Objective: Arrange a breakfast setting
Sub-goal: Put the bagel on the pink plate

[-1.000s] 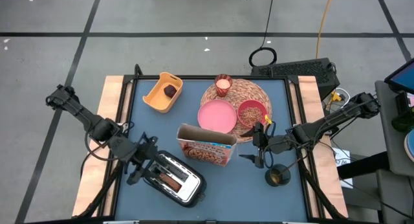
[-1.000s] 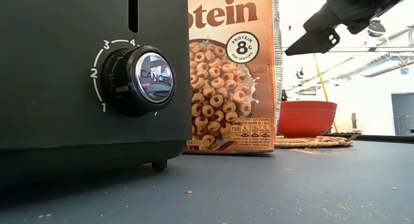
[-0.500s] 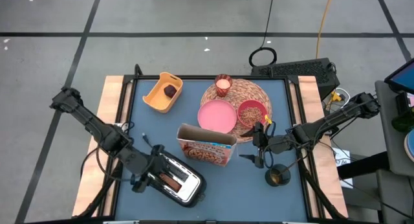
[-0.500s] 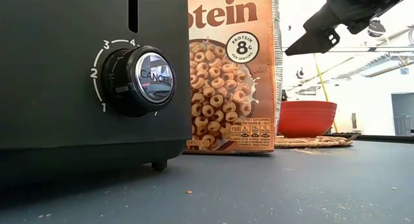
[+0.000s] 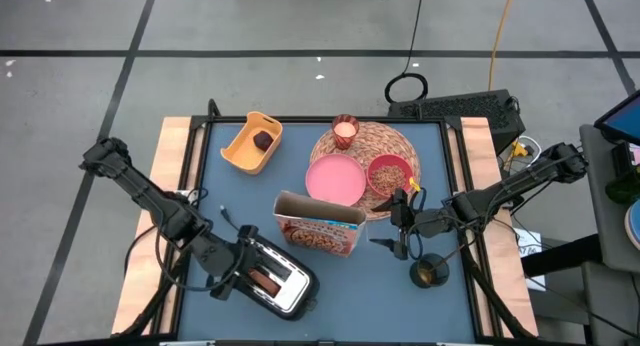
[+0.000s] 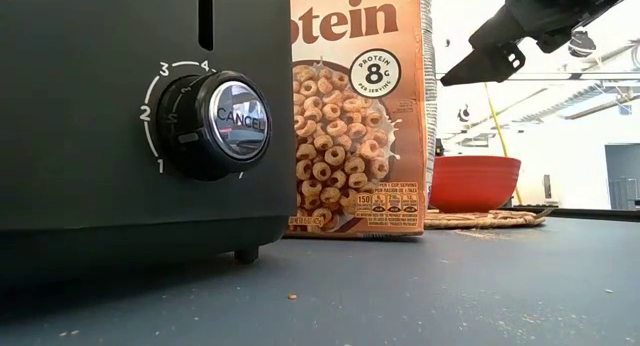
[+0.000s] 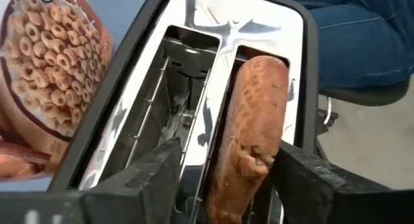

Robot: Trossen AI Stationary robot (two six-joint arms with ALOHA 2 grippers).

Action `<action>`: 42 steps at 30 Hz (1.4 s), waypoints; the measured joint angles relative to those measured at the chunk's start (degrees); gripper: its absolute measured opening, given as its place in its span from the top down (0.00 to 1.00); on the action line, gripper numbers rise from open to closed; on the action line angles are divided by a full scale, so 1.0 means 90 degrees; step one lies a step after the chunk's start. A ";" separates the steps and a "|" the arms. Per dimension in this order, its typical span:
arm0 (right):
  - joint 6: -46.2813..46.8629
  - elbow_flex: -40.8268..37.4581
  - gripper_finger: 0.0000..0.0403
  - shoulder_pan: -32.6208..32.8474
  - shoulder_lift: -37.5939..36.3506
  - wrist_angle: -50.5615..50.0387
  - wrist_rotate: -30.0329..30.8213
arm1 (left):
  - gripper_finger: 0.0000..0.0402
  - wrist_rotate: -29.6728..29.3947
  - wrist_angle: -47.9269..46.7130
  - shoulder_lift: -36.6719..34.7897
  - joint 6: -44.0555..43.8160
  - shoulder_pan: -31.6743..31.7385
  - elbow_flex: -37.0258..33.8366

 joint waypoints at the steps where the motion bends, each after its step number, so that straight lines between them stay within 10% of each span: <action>1: 0.0000 0.0000 0.02 0.0000 0.0000 0.0005 0.0000 | 0.47 -0.0009 0.0000 0.0000 0.0010 -0.0003 0.0000; 11: 0.0000 0.0000 0.02 0.0000 0.0000 0.0002 0.0000 | 0.66 0.0064 -0.0004 -0.0012 0.0034 -0.0012 0.0000; 42: -0.0002 0.0002 0.02 0.0000 0.0002 0.0002 0.0002 | 0.67 -0.0121 0.0527 -0.0512 -0.0116 -0.0009 -0.0002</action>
